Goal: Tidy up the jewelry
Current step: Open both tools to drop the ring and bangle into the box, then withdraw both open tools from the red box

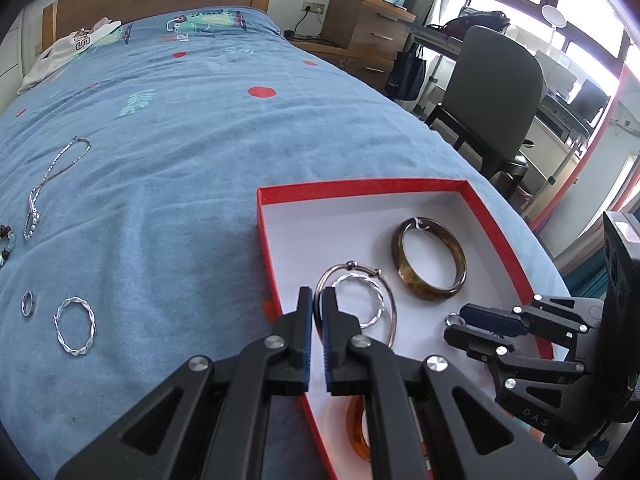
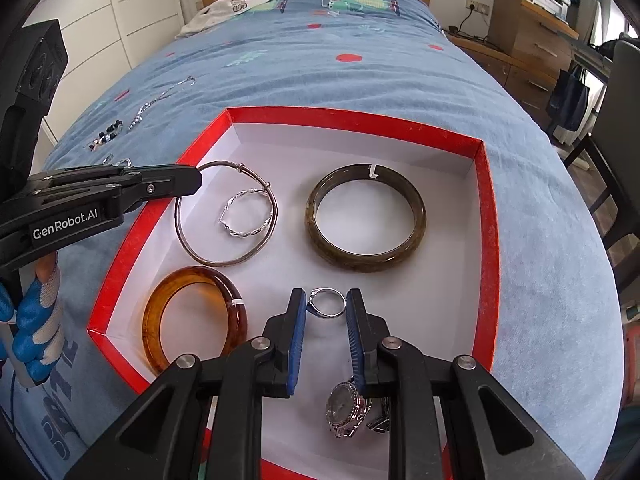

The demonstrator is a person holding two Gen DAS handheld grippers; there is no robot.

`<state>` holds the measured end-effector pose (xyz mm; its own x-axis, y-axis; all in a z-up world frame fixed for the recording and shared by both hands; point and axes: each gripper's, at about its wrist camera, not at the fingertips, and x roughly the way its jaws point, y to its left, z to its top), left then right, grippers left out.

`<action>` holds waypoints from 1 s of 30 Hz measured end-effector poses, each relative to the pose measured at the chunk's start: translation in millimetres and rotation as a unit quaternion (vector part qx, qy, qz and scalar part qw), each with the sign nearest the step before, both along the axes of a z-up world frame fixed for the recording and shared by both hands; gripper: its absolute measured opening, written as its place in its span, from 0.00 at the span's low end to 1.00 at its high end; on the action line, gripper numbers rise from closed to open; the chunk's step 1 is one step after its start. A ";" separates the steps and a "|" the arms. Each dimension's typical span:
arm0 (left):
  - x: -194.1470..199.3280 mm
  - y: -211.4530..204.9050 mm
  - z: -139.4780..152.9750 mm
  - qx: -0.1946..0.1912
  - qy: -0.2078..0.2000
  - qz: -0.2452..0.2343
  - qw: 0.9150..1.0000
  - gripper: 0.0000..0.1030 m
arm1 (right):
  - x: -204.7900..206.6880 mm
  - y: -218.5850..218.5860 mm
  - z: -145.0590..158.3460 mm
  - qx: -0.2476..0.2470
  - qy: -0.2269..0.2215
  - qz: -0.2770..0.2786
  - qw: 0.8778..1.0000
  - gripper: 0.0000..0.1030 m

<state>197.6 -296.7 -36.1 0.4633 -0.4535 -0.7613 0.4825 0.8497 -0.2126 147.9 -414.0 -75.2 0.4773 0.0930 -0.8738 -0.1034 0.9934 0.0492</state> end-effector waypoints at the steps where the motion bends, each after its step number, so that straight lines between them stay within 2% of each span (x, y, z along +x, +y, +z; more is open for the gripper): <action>1: 0.2 0.1 0.1 0.000 0.001 -0.001 1.000 0.05 | -0.3 0.2 0.1 -0.001 0.000 0.000 1.000 0.20; 8: -1.5 7.8 6.1 -0.006 0.009 0.000 1.000 0.05 | -2.4 0.4 1.6 0.008 -0.001 -0.009 1.000 0.23; 14: -13.9 12.8 24.2 0.001 -0.005 0.002 1.000 0.18 | -10.9 1.4 12.5 0.017 -0.016 -0.015 1.000 0.28; 19: -31.0 26.3 43.8 0.007 -0.021 0.012 1.000 0.20 | -24.0 1.9 29.4 0.020 -0.031 -0.021 0.999 0.28; 25: -56.1 67.7 68.9 -0.001 -0.038 0.049 0.998 0.24 | -45.1 6.0 65.8 0.019 -0.062 -0.025 0.998 0.28; 30: -84.2 122.8 89.3 0.003 -0.055 0.088 0.995 0.24 | -68.7 14.9 100.8 0.019 -0.093 -0.027 0.995 0.29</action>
<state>113.4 -173.9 53.3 0.6152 -0.3537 -0.7046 0.3461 0.9242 -0.1617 79.2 -399.2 25.6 0.6363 0.0941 -0.7656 -0.0607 0.9956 0.0719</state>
